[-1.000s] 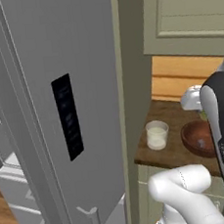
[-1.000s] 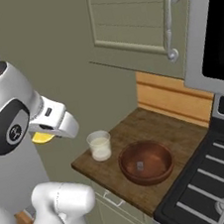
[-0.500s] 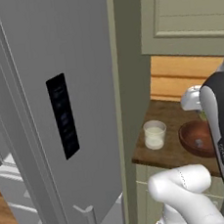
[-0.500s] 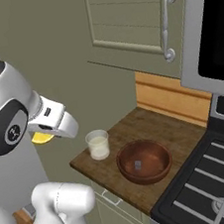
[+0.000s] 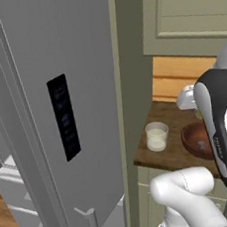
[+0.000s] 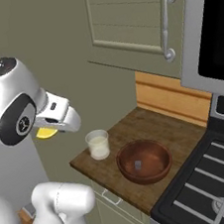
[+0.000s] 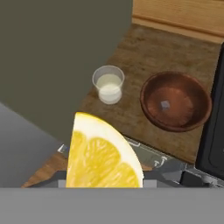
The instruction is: Grab a lemon wedge from the fridge and one ice cube from the ice bowl, and put them in the glass of lemonade.
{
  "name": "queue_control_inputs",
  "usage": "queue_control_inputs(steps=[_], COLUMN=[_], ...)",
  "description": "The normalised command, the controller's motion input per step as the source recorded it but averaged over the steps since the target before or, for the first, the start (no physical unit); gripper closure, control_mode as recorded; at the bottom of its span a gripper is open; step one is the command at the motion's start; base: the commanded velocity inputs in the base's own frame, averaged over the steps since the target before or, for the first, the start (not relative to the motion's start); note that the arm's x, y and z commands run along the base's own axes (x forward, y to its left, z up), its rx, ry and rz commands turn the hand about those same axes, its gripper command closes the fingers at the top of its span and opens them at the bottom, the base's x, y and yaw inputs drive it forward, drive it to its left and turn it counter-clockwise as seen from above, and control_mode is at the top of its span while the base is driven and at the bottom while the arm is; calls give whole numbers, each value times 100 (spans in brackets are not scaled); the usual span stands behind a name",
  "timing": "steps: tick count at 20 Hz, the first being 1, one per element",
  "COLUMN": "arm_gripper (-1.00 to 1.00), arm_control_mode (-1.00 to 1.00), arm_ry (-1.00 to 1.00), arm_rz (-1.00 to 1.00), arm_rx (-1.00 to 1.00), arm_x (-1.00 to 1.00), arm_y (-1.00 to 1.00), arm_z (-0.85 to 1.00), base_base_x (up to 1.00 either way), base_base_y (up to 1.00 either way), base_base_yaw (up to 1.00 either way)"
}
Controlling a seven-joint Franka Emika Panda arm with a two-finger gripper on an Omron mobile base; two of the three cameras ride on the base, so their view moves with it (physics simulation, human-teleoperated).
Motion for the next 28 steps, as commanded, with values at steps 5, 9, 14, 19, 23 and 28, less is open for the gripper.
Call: queue_control_inputs(steps=[5, 9, 14, 19, 23, 28], arm_gripper=[100, 100, 100, 100, 100, 100], arm_control_mode=[-100, -100, -100, -100, -100, -100], arm_ry=[24, 29, 14, 0, 0, 0], arm_rz=[20, 19, 9, 1, 0, 3], arm_rx=[3, -1, -1, 0, 0, 0], arm_x=[100, 100, 54, 16, 48, 76], arm_y=[8, 4, 0, -5, -6, -11], arm_z=[-70, -98, -97, -51, -18, -2], base_base_x=[0, 0, 0, 0, 0, 0], base_base_y=[0, 0, 0, 0, 0, 0], base_base_yaw=[0, 0, 0, 0, 0, 0])
